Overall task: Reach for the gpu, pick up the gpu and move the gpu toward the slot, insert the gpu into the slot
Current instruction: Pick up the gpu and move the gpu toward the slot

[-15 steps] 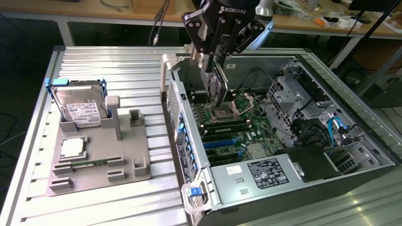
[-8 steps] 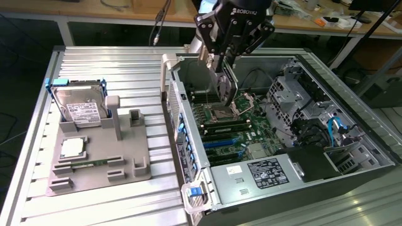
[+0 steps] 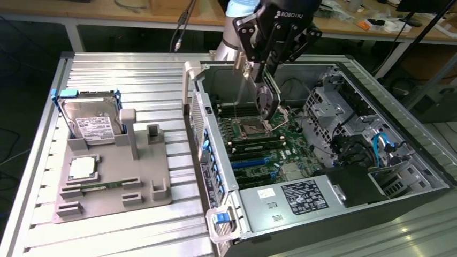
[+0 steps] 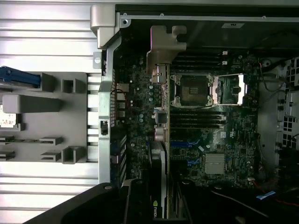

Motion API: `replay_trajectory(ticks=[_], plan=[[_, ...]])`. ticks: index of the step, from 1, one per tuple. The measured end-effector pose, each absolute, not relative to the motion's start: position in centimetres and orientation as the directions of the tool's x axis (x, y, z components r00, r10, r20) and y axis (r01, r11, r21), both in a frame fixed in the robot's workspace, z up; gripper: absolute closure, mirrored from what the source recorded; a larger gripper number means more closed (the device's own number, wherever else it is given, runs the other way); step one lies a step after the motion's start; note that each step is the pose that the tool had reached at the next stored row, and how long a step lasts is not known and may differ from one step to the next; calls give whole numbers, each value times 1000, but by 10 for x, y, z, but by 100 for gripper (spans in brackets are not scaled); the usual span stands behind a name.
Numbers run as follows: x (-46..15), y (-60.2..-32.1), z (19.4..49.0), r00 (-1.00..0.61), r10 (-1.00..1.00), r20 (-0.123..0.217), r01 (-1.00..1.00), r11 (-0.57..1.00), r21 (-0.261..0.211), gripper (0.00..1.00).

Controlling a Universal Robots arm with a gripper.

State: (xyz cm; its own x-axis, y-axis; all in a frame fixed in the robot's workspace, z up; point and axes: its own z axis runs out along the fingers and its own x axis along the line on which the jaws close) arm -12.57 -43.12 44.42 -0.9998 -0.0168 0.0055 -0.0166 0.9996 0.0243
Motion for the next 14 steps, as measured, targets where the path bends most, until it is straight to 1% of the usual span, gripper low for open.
replay_trajectory(ticks=[8,14], plan=[[-104,-431,443,-1000,-17,5,-17,1000,24,73],[-76,-431,441,-1000,-17,3,-17,1000,24,73]])
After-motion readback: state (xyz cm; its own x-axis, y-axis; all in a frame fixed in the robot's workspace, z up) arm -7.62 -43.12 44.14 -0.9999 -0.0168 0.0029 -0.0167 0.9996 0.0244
